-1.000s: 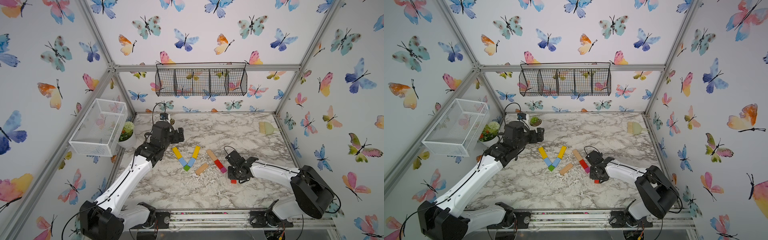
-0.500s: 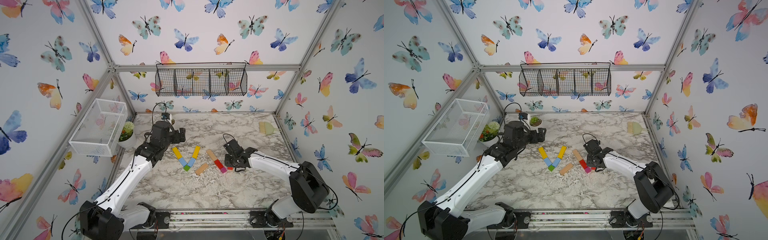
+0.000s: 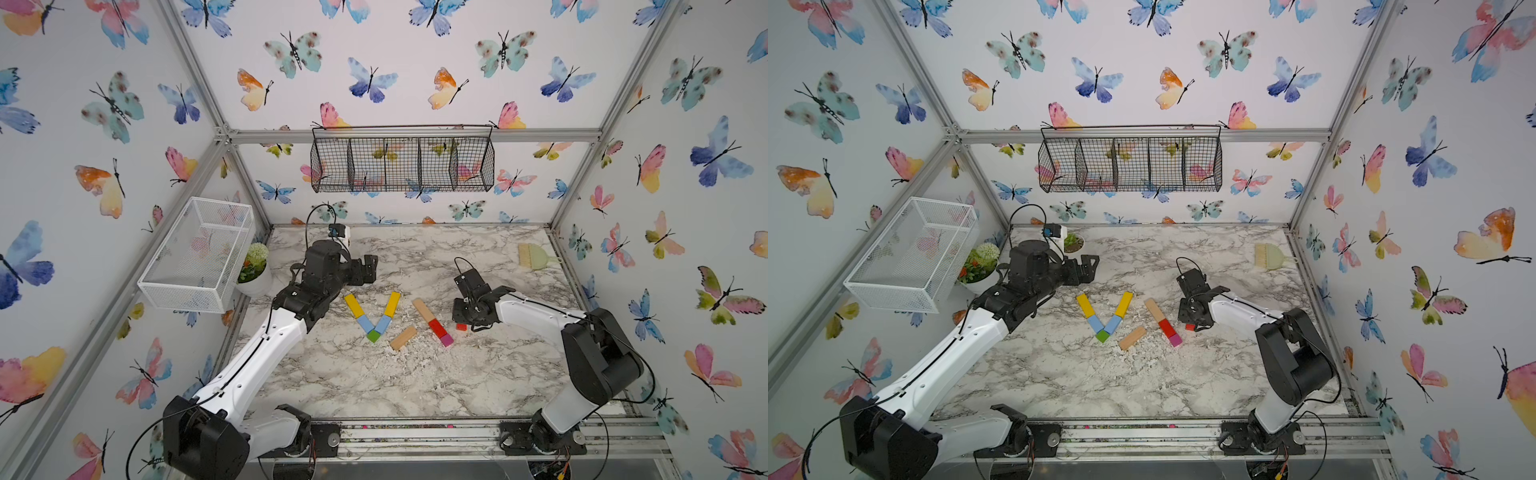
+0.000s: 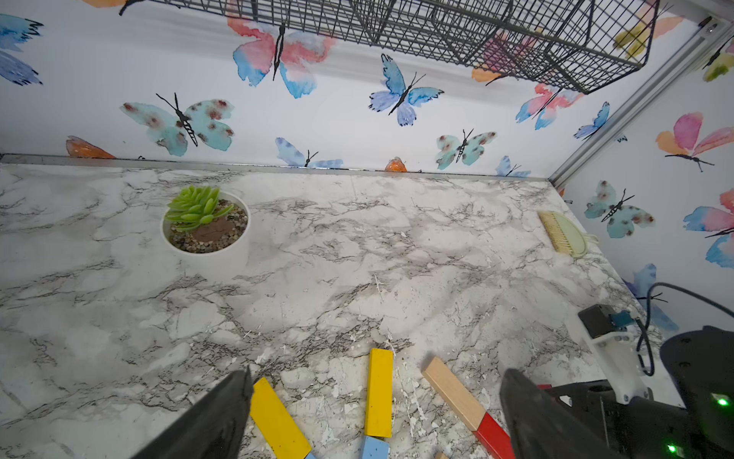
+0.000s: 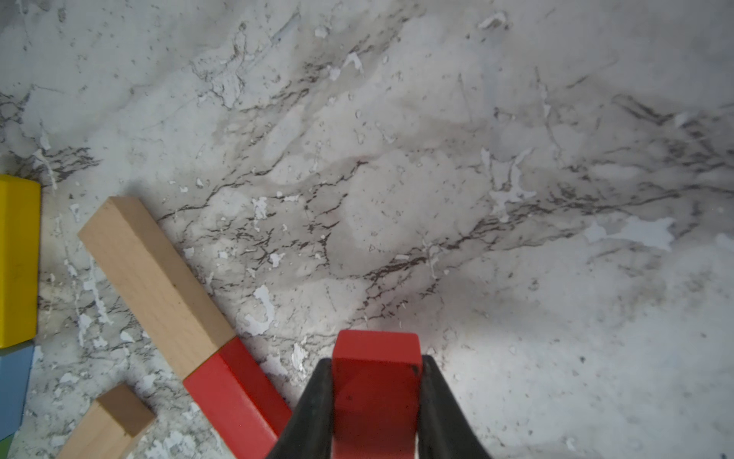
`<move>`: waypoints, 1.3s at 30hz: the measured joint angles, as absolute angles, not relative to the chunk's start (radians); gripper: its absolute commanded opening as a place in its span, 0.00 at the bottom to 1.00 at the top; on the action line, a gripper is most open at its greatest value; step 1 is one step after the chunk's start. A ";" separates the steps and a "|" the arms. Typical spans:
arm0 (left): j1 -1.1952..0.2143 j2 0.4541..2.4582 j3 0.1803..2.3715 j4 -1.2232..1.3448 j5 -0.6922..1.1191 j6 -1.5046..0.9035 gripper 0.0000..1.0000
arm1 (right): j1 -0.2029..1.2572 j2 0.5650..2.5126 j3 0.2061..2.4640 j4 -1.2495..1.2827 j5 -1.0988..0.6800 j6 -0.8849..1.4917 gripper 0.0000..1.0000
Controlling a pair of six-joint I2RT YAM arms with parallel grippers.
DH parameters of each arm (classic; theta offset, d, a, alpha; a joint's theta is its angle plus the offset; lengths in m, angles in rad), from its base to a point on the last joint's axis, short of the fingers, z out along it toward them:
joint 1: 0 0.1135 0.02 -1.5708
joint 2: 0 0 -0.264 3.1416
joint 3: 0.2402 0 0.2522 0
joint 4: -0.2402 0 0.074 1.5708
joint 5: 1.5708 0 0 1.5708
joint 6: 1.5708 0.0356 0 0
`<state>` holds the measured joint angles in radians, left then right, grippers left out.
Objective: Assemble the letter v with building blocks
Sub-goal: Place the building block at the center of the board.
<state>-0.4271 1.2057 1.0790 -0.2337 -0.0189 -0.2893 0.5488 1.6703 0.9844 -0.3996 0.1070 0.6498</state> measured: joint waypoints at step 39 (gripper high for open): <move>-0.411 1.247 1.081 -0.221 0.001 -0.310 1.00 | 0.529 1.780 1.030 -0.332 0.068 0.620 0.60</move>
<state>-0.4107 1.2472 1.0805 -0.2207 0.0006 -0.3096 0.5289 1.7798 1.0302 -0.3321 0.0681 0.6205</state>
